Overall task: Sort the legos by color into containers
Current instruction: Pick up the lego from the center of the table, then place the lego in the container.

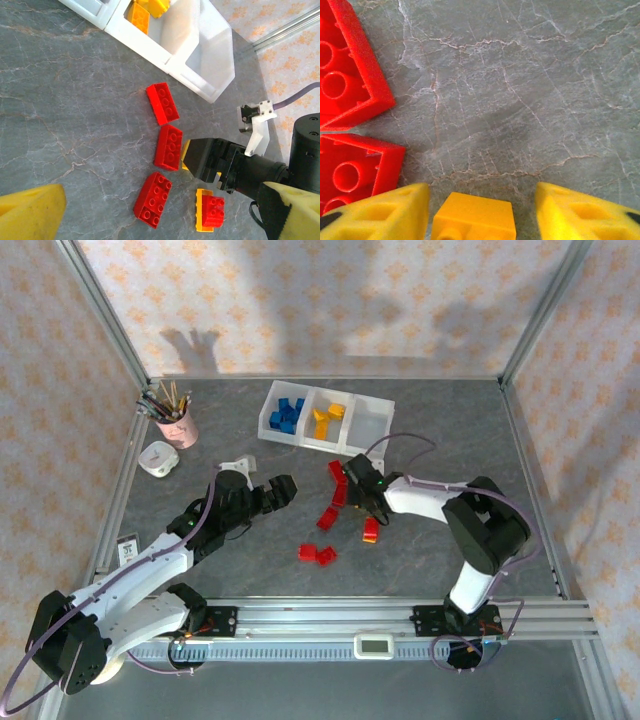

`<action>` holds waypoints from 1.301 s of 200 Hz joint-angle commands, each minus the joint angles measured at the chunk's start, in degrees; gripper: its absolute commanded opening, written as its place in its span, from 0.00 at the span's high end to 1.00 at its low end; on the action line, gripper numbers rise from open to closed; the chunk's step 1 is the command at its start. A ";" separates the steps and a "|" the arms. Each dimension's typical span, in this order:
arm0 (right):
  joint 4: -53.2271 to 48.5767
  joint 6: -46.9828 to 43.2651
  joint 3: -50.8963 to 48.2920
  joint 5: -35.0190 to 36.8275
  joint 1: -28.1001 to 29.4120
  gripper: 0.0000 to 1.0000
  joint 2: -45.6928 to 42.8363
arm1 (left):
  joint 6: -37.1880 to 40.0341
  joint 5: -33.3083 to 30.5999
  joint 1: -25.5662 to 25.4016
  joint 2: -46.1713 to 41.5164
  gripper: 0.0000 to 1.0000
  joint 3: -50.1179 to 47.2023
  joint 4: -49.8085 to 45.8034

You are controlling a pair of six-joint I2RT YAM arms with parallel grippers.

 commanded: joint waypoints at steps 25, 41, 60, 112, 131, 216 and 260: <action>1.16 -1.16 0.89 1.51 0.21 0.65 0.97 | -0.12 -2.34 -0.35 -0.32 0.01 0.56 0.79; 0.90 -1.90 1.61 2.15 0.17 0.72 0.02 | 0.05 -2.39 -0.35 -0.42 0.01 0.83 0.66; -0.05 -3.38 3.72 3.32 0.17 0.77 -1.34 | 0.70 -2.78 -0.31 -0.38 0.01 1.60 0.09; -0.23 -7.98 15.56 7.96 0.02 0.77 2.66 | 2.64 -4.34 1.66 -0.16 0.01 5.44 -1.63; -0.55 -9.22 22.15 9.12 -0.17 0.76 7.18 | 2.63 -3.74 4.14 0.41 0.01 6.49 -1.80; -4.37 -14.97 53.19 13.50 -2.46 0.75 30.52 | 5.05 -2.98 9.89 3.57 0.01 10.33 -1.86; -7.43 -16.72 63.63 14.05 -2.64 0.54 37.00 | 5.64 -3.49 9.97 4.94 0.01 11.48 -2.15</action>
